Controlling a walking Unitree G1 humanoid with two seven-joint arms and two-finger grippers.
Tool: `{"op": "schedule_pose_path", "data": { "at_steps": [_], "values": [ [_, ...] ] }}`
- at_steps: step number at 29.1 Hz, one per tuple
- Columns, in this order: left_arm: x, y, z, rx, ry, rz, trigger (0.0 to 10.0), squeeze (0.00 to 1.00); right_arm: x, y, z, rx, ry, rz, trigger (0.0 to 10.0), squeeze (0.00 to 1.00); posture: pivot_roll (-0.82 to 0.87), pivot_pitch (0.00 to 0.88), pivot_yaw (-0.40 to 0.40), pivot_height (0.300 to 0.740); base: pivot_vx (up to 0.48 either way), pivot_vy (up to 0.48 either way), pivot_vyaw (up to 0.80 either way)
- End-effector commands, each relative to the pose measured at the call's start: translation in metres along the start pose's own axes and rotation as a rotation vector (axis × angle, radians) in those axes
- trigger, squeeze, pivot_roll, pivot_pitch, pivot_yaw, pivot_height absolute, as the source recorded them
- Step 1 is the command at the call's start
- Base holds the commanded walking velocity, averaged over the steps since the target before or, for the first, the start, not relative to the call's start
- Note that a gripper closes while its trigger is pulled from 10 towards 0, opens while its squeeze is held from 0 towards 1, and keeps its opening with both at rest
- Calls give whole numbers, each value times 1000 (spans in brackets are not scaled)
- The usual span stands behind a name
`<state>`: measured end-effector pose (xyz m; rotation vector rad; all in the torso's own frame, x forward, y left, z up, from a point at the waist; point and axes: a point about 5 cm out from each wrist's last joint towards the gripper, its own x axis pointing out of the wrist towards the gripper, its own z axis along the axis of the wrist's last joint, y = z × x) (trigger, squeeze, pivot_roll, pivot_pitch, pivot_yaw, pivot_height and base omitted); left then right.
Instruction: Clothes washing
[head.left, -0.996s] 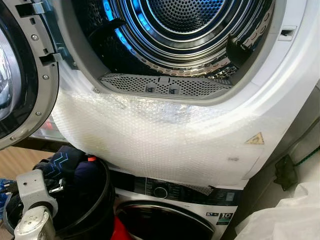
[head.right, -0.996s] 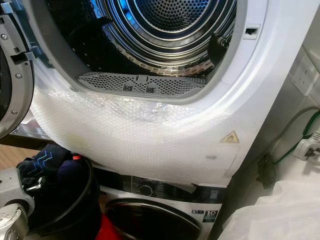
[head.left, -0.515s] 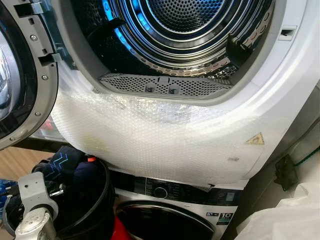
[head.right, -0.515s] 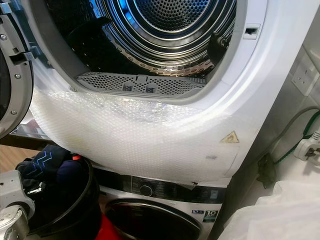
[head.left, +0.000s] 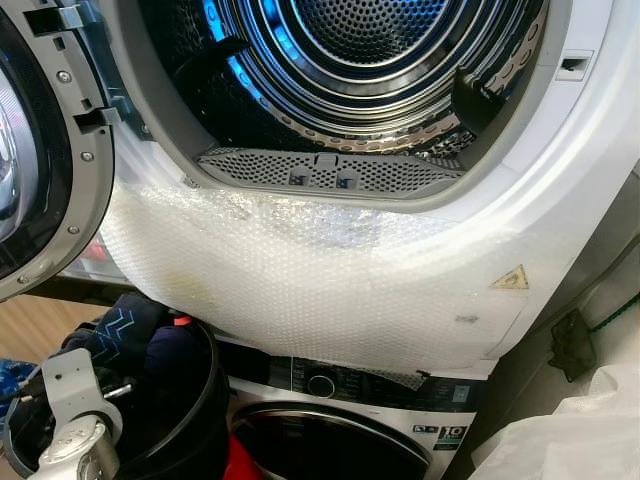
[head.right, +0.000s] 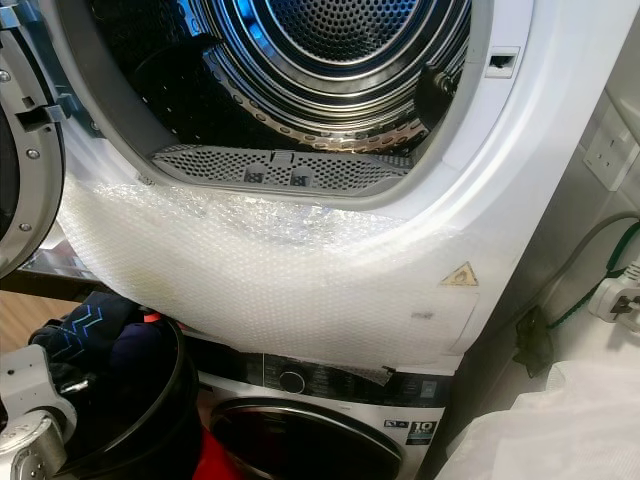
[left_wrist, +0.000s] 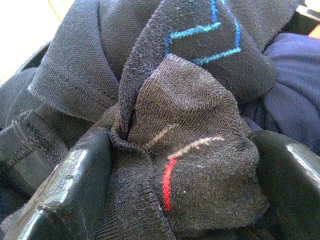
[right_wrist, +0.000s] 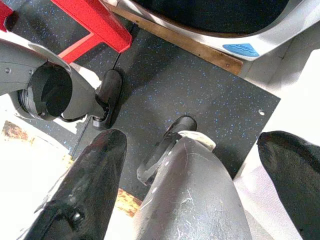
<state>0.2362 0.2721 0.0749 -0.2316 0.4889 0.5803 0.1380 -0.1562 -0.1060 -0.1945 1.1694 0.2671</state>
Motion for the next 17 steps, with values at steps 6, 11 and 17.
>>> {"op": "schedule_pose_path", "data": {
  "at_steps": [6,11,17],
  "values": [
    [1,-3,-11,-44,62,-8,0,0,1,3,4,2,-5,9,10000,0,191,0,73,740,0,0,0],
    [1,-5,-9,-43,61,-24,0,0,1,4,9,2,-19,13,10000,0,192,0,73,740,0,0,0],
    [-1,-7,-12,-39,69,-37,0,0,1,3,12,3,-25,12,10000,0,191,0,75,740,0,0,0]
  ]
}}
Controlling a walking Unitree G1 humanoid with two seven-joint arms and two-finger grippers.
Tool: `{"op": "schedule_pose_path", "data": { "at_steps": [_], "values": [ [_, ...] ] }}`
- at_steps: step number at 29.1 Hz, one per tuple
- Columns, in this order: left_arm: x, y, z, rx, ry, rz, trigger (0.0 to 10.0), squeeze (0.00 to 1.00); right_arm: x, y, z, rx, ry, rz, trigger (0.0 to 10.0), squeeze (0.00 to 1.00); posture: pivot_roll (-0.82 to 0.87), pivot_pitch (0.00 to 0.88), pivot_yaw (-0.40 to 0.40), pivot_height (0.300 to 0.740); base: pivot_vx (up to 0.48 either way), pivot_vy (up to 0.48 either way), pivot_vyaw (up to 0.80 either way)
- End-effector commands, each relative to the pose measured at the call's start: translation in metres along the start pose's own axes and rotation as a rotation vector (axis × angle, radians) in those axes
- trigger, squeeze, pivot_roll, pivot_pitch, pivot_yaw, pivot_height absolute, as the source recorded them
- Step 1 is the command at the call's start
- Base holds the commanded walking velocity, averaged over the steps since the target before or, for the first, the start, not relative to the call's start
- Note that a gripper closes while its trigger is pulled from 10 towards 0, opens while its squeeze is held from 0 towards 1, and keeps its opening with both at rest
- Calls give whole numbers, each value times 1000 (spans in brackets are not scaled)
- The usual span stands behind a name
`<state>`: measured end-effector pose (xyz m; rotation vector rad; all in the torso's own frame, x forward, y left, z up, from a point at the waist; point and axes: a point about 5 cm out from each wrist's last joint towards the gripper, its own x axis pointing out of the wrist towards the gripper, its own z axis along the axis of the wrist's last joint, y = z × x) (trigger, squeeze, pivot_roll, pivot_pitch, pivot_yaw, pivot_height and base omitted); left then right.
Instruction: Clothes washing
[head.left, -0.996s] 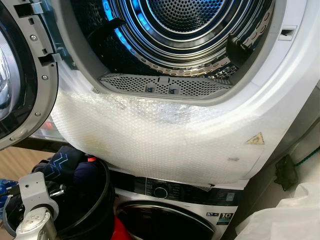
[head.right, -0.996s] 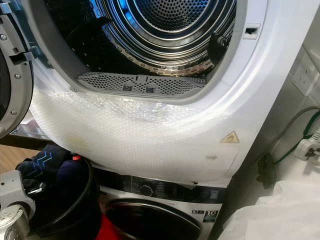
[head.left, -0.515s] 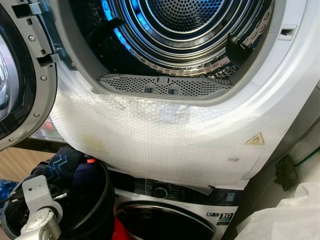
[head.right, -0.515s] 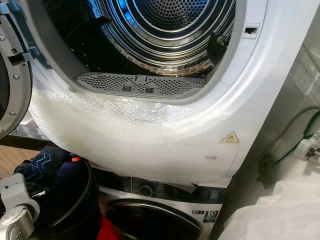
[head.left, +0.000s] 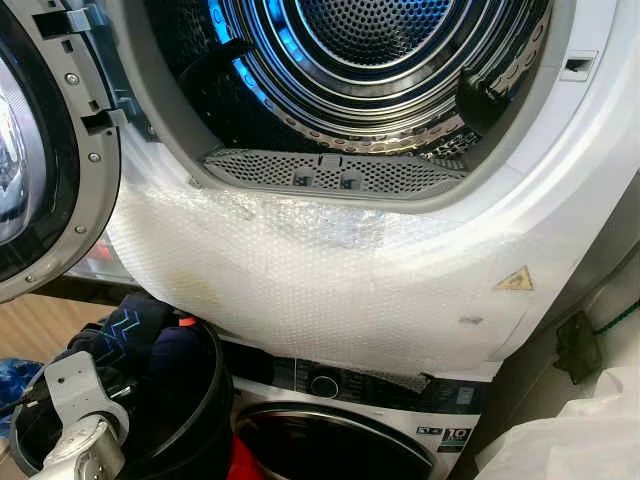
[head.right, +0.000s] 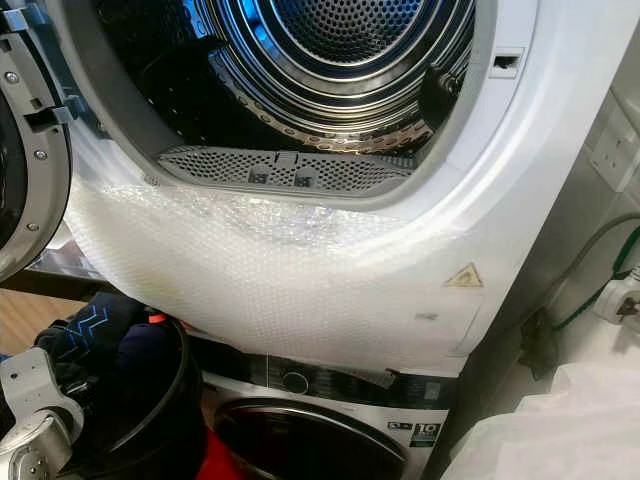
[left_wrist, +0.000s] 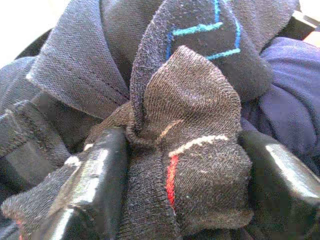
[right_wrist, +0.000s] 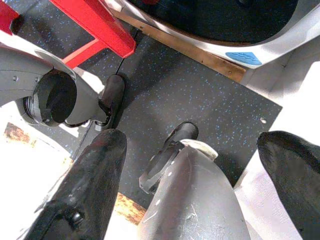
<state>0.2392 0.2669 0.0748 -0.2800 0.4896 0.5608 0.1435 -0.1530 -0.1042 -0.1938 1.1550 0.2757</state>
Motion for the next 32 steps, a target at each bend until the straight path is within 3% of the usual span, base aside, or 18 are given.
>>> {"op": "schedule_pose_path", "data": {
  "at_steps": [1,16,26,32],
  "values": [
    [0,-1,-11,-1,54,-9,0,0,1,2,6,8,-12,7,10000,0,191,0,75,740,0,0,0],
    [-1,-11,-4,-47,-15,-37,0,0,2,4,22,12,-45,14,10000,0,186,0,79,740,0,0,0],
    [-4,-5,2,-93,-108,6,0,0,2,5,25,13,-47,16,10000,0,187,0,74,740,0,0,0],
    [-7,-8,8,-53,-177,-2,0,0,2,5,26,-1,-49,16,10000,0,192,0,72,740,0,0,0]
  ]
}}
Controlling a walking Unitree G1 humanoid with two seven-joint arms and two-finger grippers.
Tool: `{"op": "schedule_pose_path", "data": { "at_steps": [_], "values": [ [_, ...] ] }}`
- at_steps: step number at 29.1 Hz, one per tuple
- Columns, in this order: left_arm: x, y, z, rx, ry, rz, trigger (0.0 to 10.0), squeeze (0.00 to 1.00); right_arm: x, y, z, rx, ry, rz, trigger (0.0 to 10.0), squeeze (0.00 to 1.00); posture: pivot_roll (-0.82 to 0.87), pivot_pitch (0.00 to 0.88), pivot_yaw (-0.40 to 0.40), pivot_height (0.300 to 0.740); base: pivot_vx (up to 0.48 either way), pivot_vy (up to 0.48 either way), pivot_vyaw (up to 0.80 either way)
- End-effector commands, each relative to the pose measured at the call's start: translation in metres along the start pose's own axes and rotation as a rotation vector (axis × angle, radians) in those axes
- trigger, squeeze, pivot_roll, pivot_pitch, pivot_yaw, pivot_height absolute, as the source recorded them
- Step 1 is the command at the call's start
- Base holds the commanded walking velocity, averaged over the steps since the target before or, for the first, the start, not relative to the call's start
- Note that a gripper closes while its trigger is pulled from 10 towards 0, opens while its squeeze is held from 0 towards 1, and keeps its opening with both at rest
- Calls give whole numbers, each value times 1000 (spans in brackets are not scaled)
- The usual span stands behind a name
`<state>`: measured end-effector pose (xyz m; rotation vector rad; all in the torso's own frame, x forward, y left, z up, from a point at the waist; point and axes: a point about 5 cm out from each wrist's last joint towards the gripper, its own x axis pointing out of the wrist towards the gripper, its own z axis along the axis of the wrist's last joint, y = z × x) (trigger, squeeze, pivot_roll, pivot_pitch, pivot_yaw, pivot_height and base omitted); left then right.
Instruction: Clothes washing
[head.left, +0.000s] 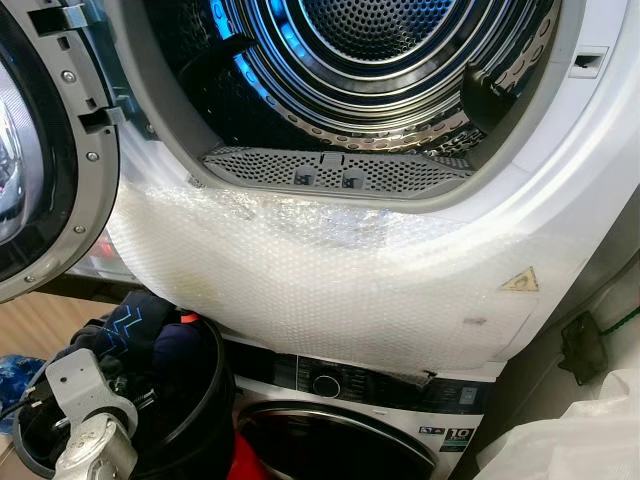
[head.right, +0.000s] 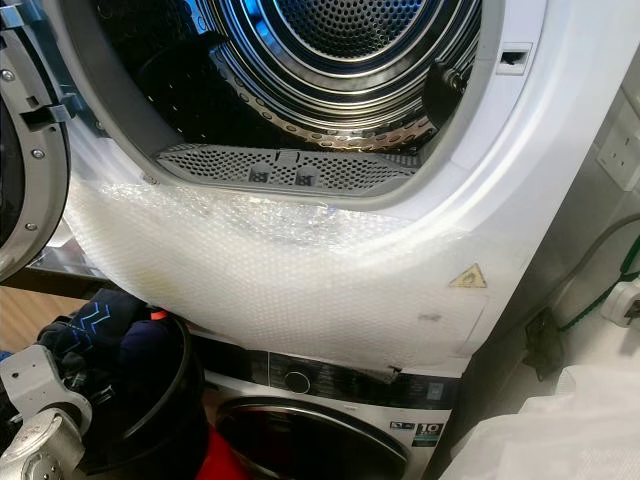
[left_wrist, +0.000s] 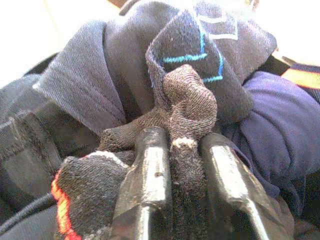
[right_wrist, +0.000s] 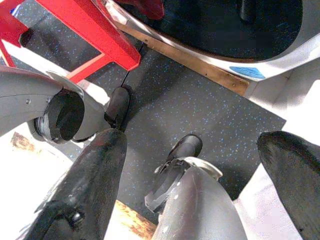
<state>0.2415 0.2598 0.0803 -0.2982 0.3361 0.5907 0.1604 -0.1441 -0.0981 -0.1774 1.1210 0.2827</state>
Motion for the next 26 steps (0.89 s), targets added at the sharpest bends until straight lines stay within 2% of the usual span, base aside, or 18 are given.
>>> {"op": "schedule_pose_path", "data": {
  "at_steps": [1,7,8,11,16,20,23,25,26],
  "values": [
    [-3,-3,4,15,-38,-7,0,0,1,2,7,-9,-15,7,10000,0,195,0,69,740,0,0,0],
    [-9,-7,-1,30,-53,2,0,0,1,2,12,-1,-28,4,10000,0,197,0,65,740,0,0,0],
    [-12,-13,-2,61,-75,-42,0,0,1,3,12,-7,-29,8,10000,0,207,0,58,740,0,0,0],
    [-16,-20,7,100,-157,-78,0,0,1,4,11,-11,-25,10,10000,0,211,0,55,740,0,0,0],
    [-19,-21,11,103,-194,-69,0,0,1,3,10,-10,-24,9,10000,0,214,0,53,740,0,0,0],
    [-27,-18,17,51,-272,-42,0,0,1,3,7,-10,-20,9,10000,0,215,0,51,740,0,0,0],
    [-30,-23,21,37,-312,-82,0,0,1,3,7,-10,-19,8,10000,0,222,0,48,740,0,0,0],
    [-37,-33,20,64,-328,-183,0,0,1,3,8,-9,-20,10,10000,0,222,0,50,740,0,0,0],
    [-37,-33,20,64,-328,-183,0,0,1,3,8,-9,-20,10,10000,0,222,0,50,740,0,0,0]
  ]
}}
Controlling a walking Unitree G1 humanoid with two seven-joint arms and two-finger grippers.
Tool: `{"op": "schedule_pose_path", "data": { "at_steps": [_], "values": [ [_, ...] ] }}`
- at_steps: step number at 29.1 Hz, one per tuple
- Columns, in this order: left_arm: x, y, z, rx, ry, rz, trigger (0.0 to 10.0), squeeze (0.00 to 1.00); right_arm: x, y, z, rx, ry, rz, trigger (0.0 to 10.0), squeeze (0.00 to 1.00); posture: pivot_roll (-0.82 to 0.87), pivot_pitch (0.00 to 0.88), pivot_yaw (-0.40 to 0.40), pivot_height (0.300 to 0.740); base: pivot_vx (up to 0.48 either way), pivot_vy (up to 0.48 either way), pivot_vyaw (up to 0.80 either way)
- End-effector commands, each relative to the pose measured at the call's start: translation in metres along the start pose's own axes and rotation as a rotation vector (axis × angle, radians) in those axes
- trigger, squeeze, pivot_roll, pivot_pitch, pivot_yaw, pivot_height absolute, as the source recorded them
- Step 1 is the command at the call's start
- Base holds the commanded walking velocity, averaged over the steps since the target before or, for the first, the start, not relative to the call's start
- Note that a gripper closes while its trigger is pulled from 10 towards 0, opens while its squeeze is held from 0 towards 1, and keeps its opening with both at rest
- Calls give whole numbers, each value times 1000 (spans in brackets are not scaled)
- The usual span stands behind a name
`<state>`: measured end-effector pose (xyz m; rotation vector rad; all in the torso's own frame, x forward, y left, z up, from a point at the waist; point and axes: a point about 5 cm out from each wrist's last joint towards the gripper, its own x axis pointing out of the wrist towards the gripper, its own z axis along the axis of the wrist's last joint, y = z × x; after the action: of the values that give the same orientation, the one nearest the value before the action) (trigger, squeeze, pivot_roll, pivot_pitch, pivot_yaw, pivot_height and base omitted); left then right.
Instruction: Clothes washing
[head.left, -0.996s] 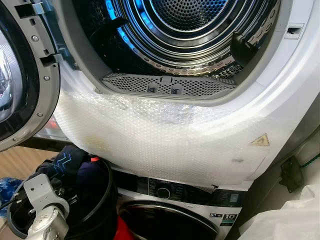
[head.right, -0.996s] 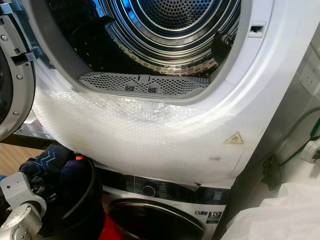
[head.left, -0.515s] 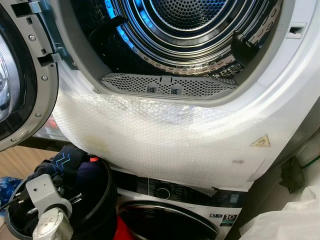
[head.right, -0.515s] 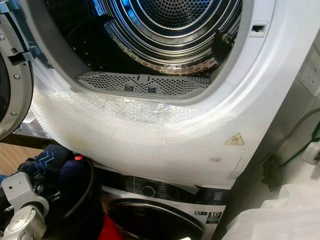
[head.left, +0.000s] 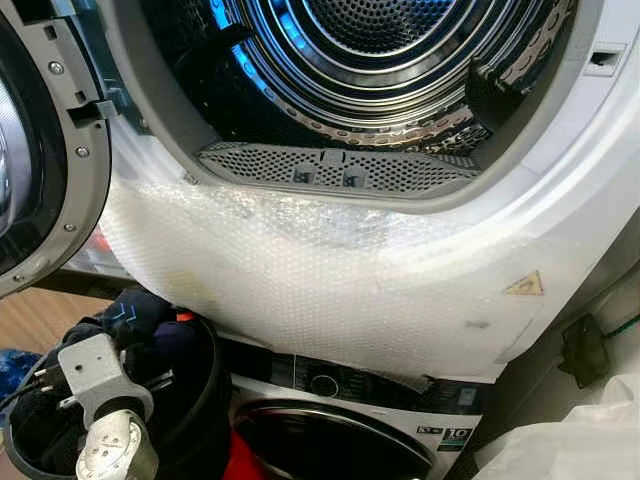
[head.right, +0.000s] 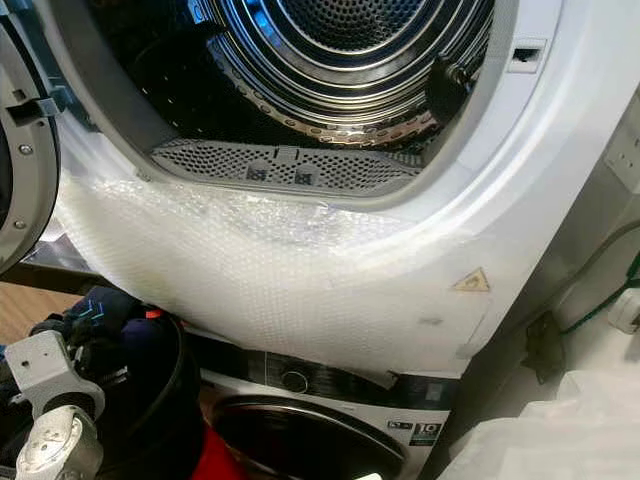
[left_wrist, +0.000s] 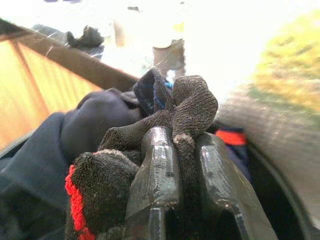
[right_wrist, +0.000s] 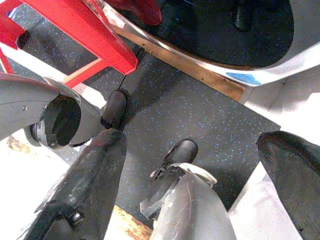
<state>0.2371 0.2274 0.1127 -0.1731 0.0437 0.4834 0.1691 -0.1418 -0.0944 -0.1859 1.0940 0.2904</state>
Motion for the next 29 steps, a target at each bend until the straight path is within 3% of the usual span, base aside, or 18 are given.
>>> {"op": "schedule_pose_path", "data": {
  "at_steps": [1,11,12,14,17,20,22,23,24,27,29],
  "values": [
    [-7,-8,5,25,-44,-95,0,0,0,3,-2,6,4,12,10000,0,221,0,51,740,0,0,0],
    [-22,-21,17,129,-173,-246,0,0,0,2,-1,15,-1,11,10000,0,232,0,47,740,0,0,0],
    [-26,-32,22,178,-220,-320,0,0,0,2,-1,15,-2,10,10000,0,232,0,47,740,0,0,0],
    [-26,-32,22,178,-220,-320,0,0,0,2,-1,15,-2,10,10000,0,232,0,47,740,0,0,0],
    [-35,-60,26,223,-284,-508,0,0,0,2,-3,18,1,9,10000,0,238,0,42,740,0,0,0],
    [-36,-64,26,216,-286,-537,0,0,0,2,-4,18,2,9,10000,0,233,0,46,740,0,0,0],
    [-38,-76,29,146,-245,-660,0,0,0,2,-4,24,2,8,10000,0,226,0,54,740,0,0,0],
    [-41,-85,29,71,-168,-794,0,0,0,2,-4,30,0,6,10000,0,225,0,54,740,0,0,0],
    [-43,-88,26,57,-123,-857,0,0,0,3,-4,33,0,6,10000,0,225,0,57,740,0,0,0],
    [-49,-93,19,77,-38,-1027,0,0,0,4,-5,35,3,8,10000,0,222,0,59,740,0,0,0],
    [-48,-104,28,89,-49,-1157,0,0,0,5,-6,38,5,10,10000,0,224,0,61,740,0,0,0]
  ]
}}
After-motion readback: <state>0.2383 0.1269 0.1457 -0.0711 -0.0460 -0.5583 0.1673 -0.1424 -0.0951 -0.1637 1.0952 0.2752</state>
